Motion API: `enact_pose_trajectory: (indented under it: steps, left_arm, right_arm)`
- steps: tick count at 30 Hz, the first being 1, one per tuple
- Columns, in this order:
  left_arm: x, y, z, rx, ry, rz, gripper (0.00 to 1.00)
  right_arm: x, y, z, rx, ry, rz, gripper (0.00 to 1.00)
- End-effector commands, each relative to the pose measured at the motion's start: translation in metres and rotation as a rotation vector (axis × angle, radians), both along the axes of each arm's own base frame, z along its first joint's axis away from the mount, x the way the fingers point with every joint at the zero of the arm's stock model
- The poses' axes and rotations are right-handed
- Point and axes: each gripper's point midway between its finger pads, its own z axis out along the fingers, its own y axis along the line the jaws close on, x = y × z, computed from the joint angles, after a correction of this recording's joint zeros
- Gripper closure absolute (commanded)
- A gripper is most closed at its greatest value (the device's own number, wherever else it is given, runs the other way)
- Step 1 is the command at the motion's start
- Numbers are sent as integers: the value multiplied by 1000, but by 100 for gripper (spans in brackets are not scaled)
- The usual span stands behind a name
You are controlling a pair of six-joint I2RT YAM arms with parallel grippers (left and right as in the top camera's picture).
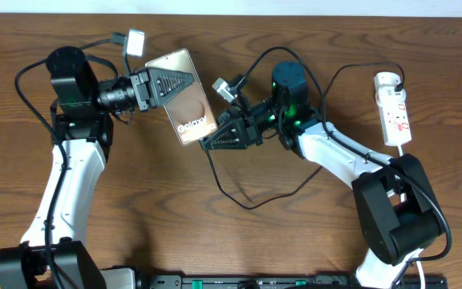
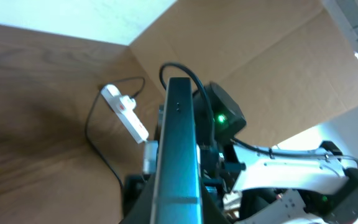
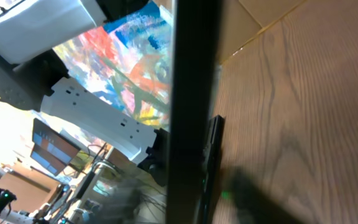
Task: Plug charger to phone and switch on socket
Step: 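Open the right gripper and lower the phone with the left gripper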
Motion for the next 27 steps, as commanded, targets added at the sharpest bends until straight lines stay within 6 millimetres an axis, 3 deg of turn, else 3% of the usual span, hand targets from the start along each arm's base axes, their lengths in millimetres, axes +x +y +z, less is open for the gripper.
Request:
enact_pose_trajectory:
  steps: [1,8,11,18,27]
  left_arm:
    - [-9,-3,5,0,-41,-47,93]
    - [-2,11,5,3,-41,3,92]
    - [9,26,-6,4,37,83,93]
    - [22,64,-67,87,280,294,93]
    - [-11,97,-159,447,550,461,93]
  right_arm:
    - [3,-2,9,12,-20,2,1]
    - [3,-3,9,11,-19,1,1]
    - [5,-5,9,4,-4,-7,1]
    - [25,-21,9,-22,52,-71,1]
    - [46,-42,9,-26,66,-139,1]
